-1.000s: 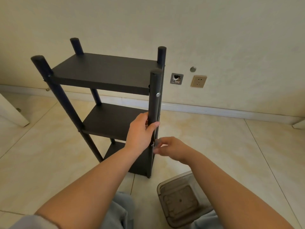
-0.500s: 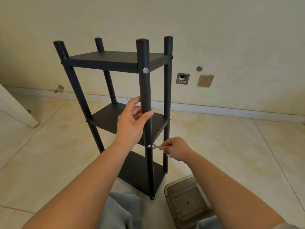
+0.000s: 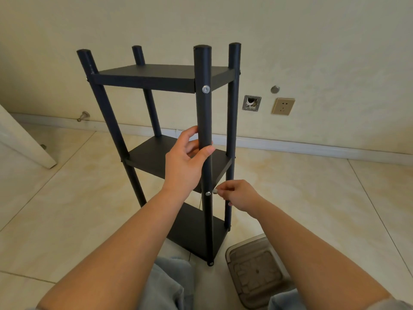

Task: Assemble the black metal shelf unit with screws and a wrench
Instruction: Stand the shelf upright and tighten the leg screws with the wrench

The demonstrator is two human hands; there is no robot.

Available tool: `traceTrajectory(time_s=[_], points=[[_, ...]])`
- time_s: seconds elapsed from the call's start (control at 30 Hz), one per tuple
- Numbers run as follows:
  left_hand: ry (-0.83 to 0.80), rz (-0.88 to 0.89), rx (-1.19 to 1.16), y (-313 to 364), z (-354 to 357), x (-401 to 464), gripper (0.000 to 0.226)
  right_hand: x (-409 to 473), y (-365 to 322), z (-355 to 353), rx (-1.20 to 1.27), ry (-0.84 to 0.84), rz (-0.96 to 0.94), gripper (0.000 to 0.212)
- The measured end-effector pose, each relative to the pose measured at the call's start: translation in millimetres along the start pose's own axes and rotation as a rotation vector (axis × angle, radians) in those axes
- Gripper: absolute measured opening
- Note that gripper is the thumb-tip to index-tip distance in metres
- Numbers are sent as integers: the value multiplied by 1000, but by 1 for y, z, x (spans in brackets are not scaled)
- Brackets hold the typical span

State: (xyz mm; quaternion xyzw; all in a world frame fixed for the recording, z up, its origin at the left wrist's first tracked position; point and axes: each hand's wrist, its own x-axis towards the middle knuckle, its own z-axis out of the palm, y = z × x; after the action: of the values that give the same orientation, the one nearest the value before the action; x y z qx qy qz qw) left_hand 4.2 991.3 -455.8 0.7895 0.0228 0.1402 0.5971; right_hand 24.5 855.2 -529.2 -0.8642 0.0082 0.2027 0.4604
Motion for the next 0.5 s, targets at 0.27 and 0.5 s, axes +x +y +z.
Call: traceTrajectory(time_s=[0.27, 0.5], points=[[29, -9, 1, -1, -2, 2, 41, 0, 1, 4, -145, 2, -25, 15], [28, -11, -8, 0, -1, 0, 40, 5, -4, 4, -175, 190, -84, 27]])
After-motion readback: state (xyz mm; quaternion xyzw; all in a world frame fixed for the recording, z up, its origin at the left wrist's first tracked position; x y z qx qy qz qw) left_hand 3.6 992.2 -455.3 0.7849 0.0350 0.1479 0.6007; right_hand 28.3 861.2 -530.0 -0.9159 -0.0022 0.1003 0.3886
